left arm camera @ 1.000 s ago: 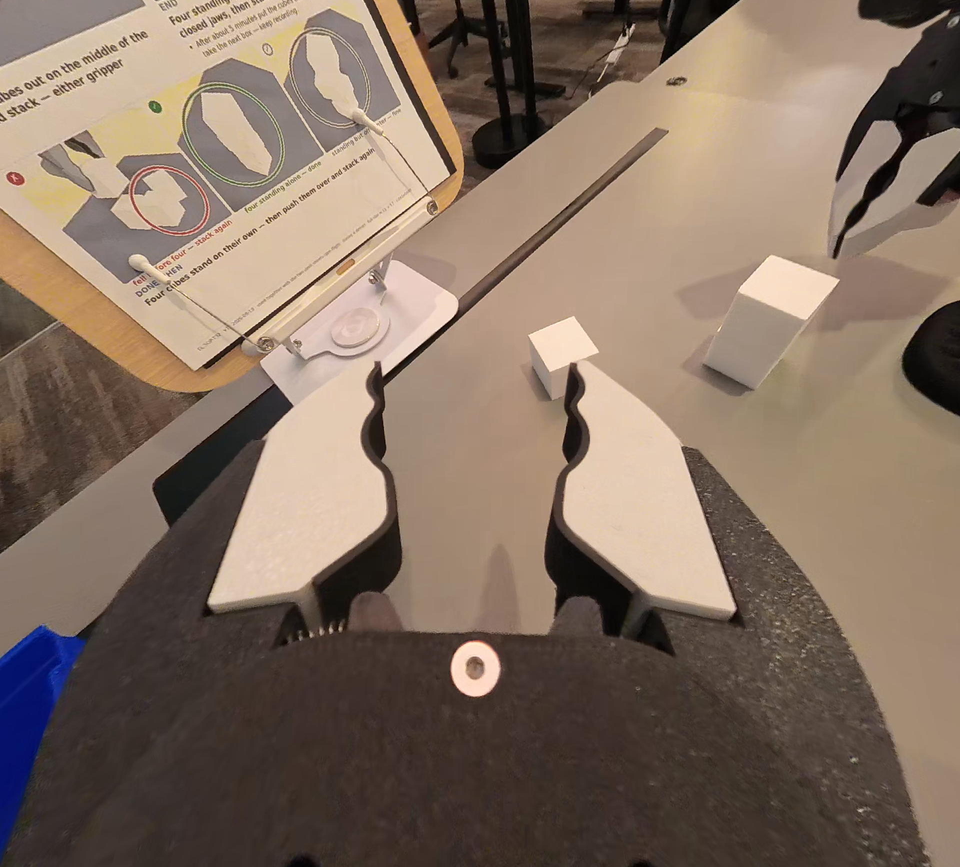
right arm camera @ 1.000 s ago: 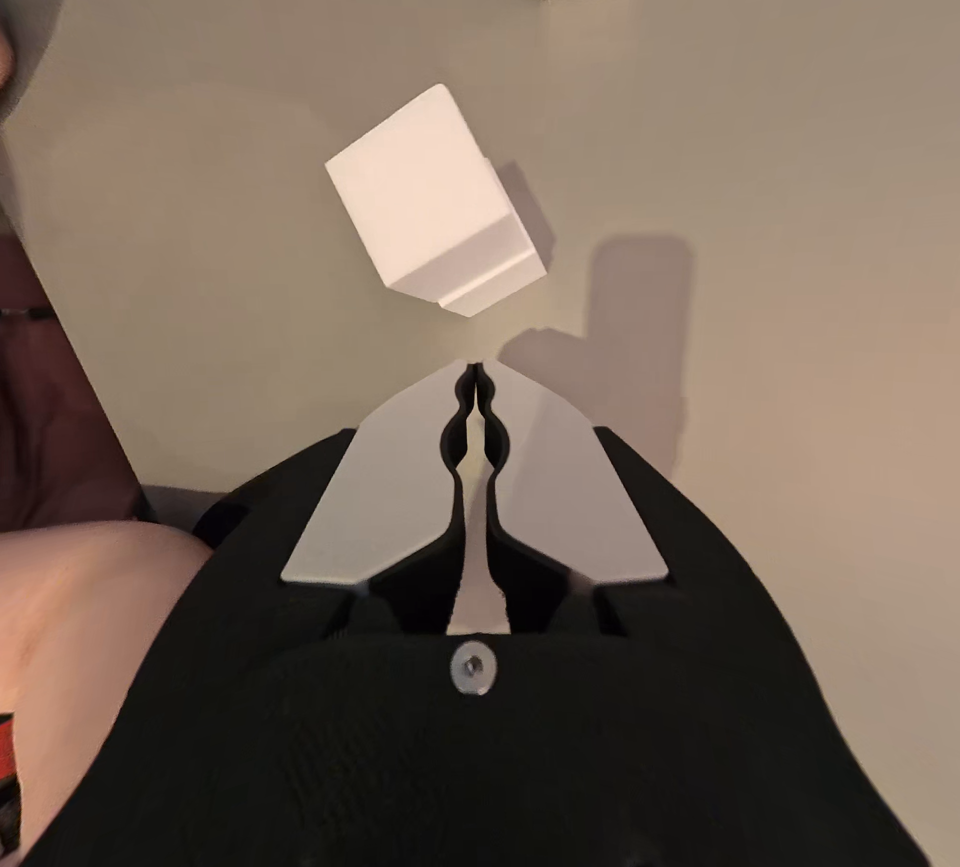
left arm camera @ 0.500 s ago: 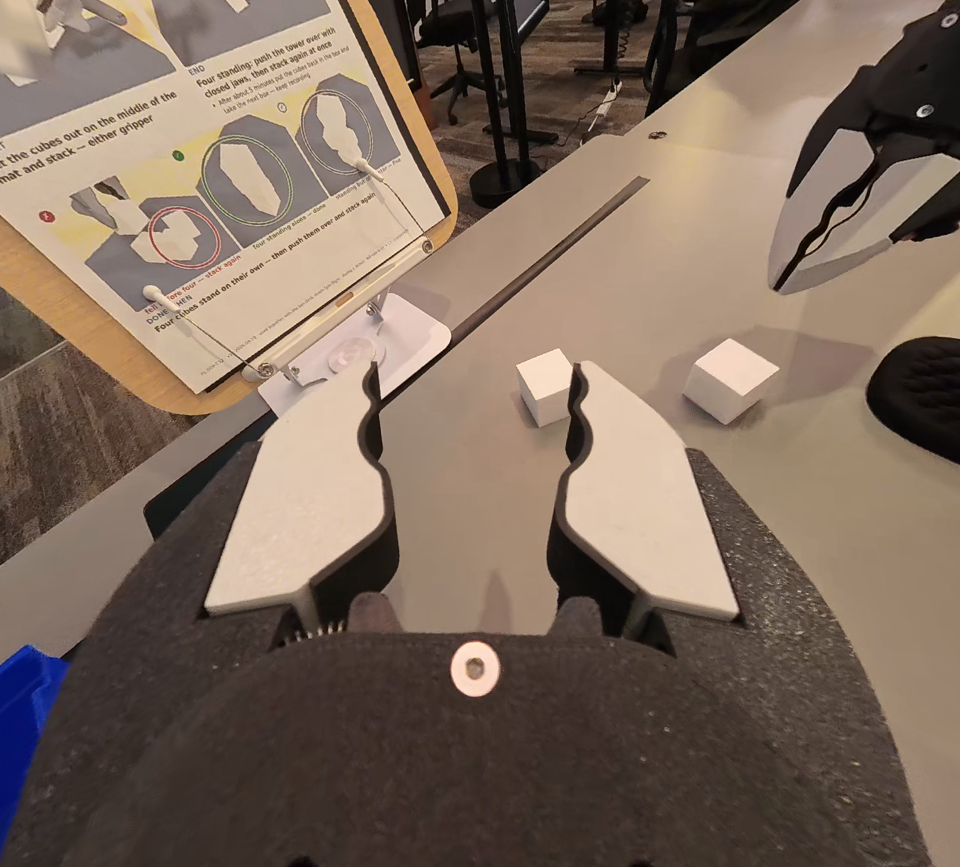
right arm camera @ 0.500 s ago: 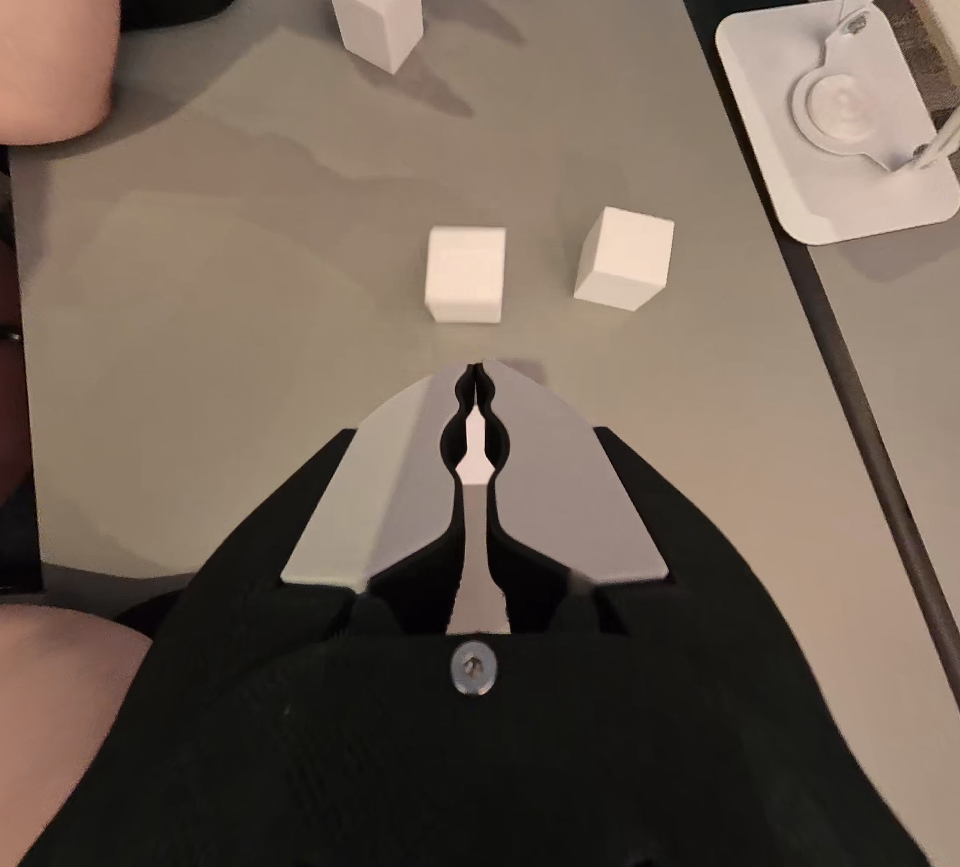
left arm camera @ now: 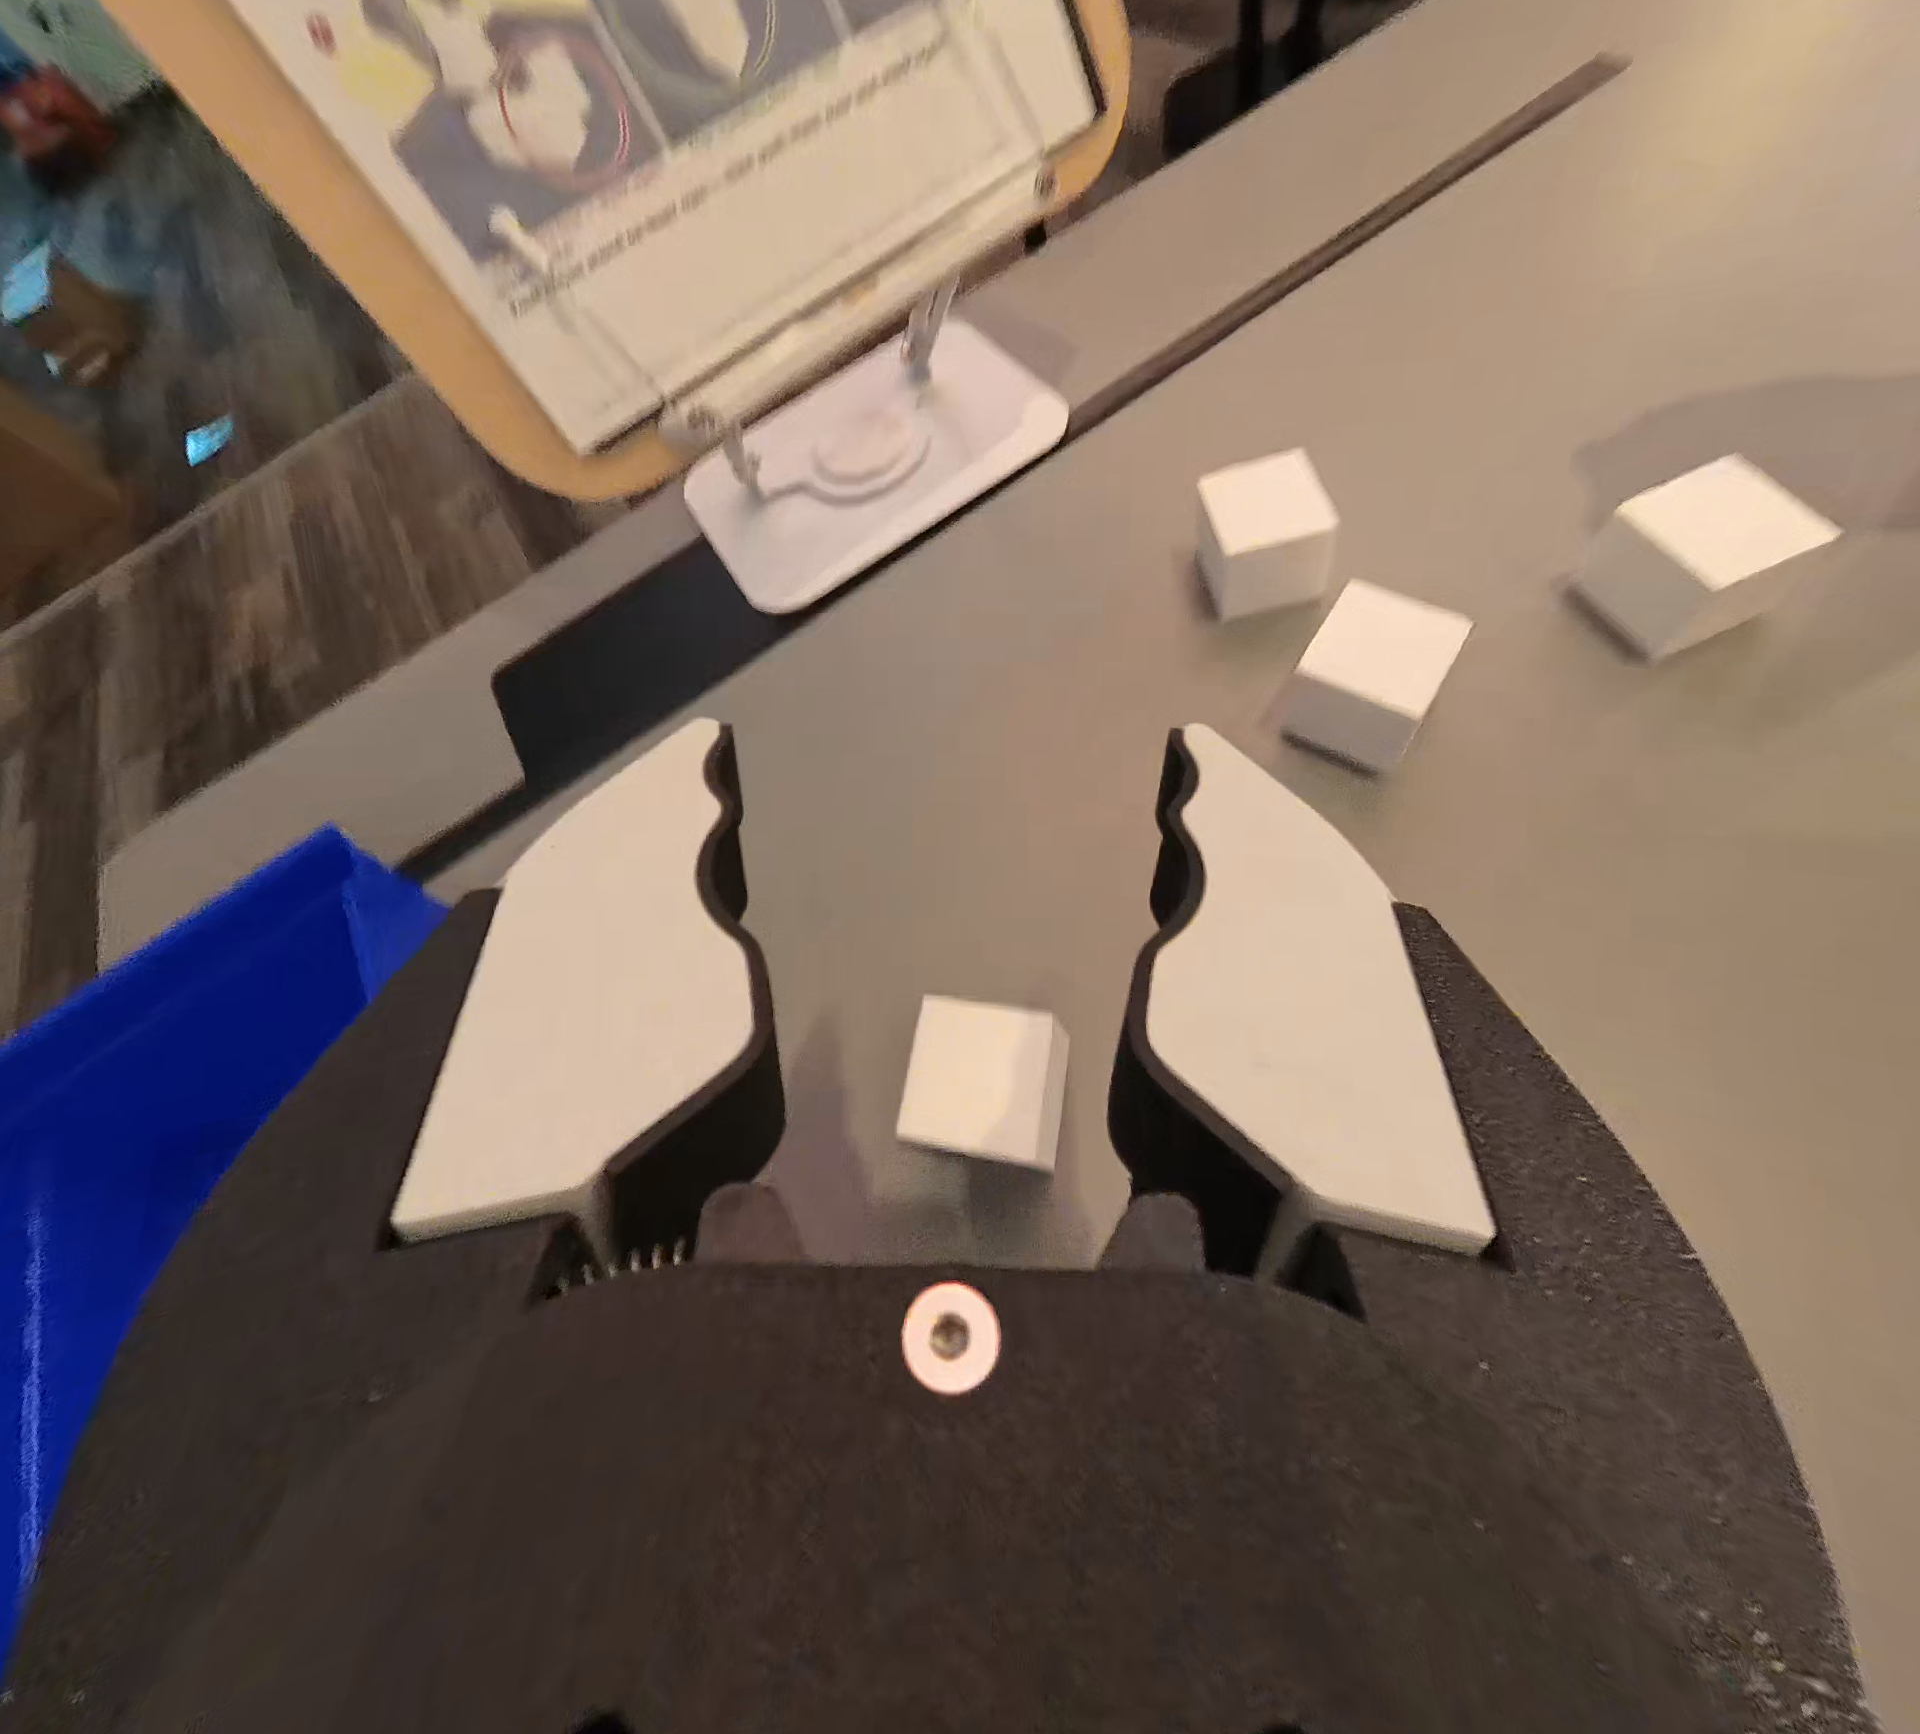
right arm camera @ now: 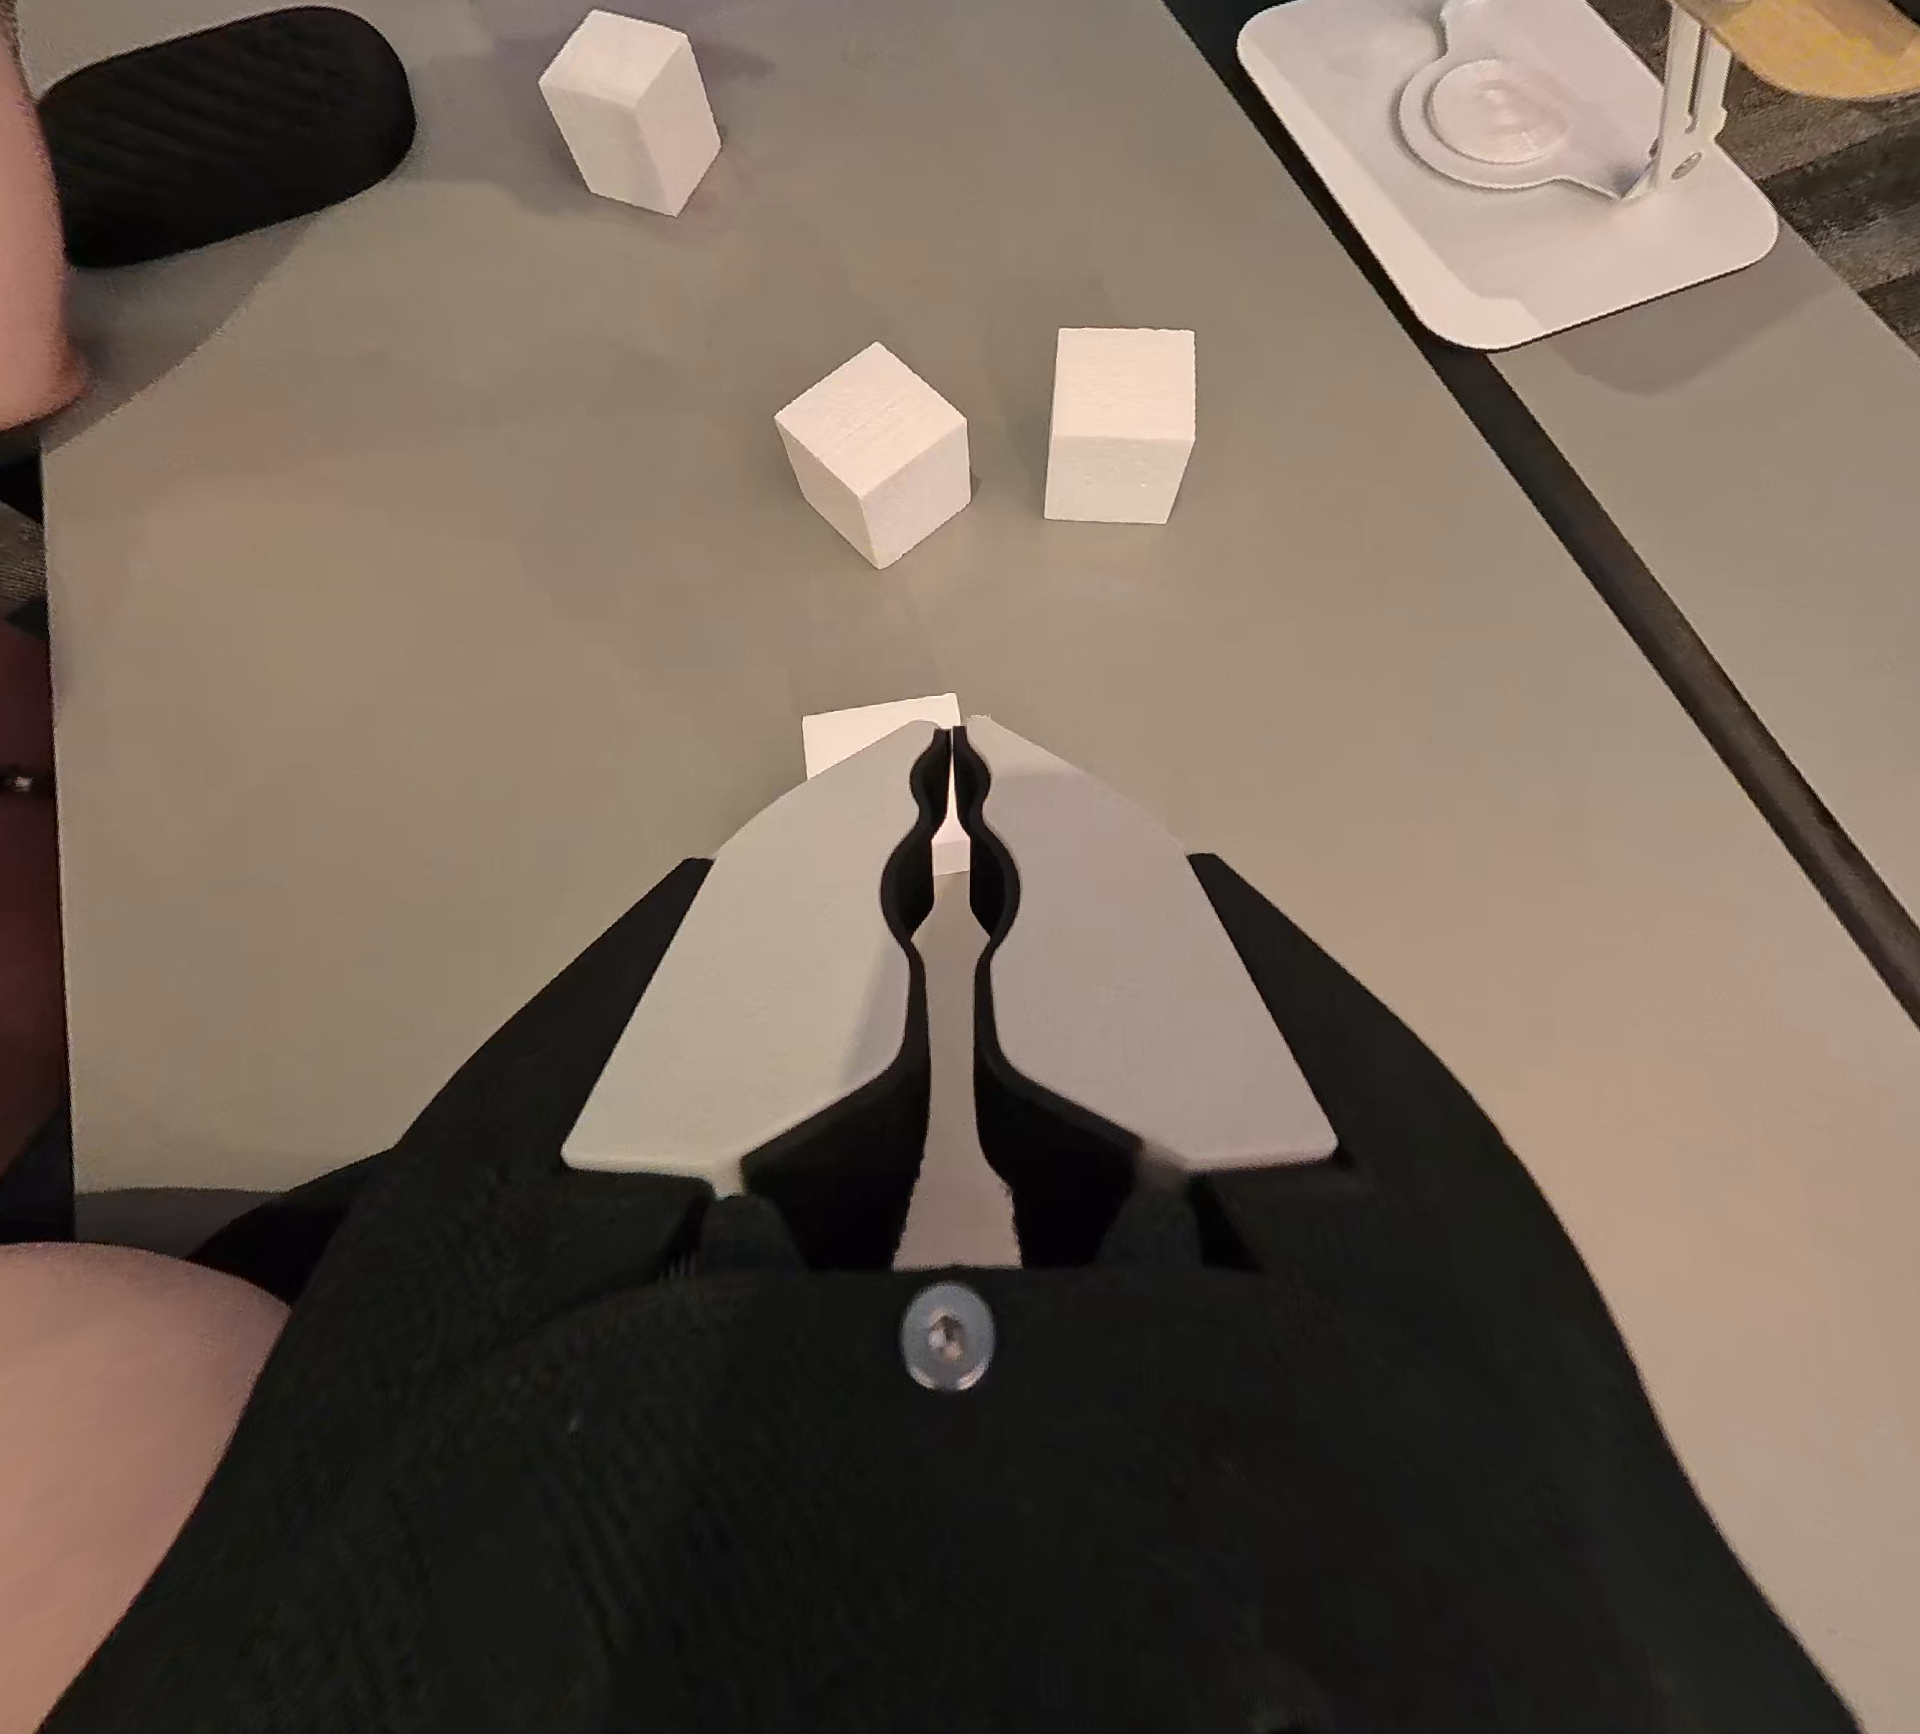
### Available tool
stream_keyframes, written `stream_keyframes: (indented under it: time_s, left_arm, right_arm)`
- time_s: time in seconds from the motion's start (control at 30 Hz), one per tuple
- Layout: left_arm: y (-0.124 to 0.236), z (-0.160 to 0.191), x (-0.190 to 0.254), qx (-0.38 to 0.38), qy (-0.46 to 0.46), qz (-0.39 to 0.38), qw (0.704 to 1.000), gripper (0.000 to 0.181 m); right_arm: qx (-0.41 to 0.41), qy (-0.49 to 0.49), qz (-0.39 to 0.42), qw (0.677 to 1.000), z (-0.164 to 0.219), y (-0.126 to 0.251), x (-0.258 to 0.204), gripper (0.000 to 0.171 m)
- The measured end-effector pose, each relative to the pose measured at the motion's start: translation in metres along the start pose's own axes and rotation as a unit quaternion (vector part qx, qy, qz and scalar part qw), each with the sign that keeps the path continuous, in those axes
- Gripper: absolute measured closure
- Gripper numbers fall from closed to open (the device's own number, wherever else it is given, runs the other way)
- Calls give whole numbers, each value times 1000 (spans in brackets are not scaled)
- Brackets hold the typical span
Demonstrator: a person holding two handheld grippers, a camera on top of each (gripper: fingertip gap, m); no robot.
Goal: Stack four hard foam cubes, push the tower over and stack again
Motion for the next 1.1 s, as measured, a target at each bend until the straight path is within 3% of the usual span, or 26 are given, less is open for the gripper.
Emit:
stream_keyframes:
  time_s: [0.23,0.43,0.63,0.73,0.8,0.93,1.1]
  left_arm:
    - [-29,62,-11,-62,15,34,997,105]
    - [-58,135,-26,-177,-63,13,982,91]
    - [-71,168,-28,-221,-37,30,974,92]
    - [-75,173,-28,-231,-32,35,972,103]
    - [-76,171,-25,-219,-40,40,974,121]
    - [-78,166,-20,-223,-54,47,972,122]
    - [-79,101,26,-159,-47,111,980,122]
  right_arm:
    - [6,6,-13,1000,-1,-5,0,169]
    - [17,9,-15,1000,-3,-2,1,169]
    - [10,-4,-15,1000,6,0,2,169]
    - [11,-10,-16,1000,8,1,3,169]
    - [10,-11,-18,1000,8,1,4,169]
    - [-4,-12,-13,1000,13,0,5,169]
    - [0,-22,-7,1000,15,4,8,169]
Point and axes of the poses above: each gripper's, where its closed fingertips meet, y back along the fingers, z out of its underside, x = y × z across the jaws, the point moved 3 cm from there along y, back along the fingers, and after that the axes turned 11 degrees about y, right-handed, at the moved point
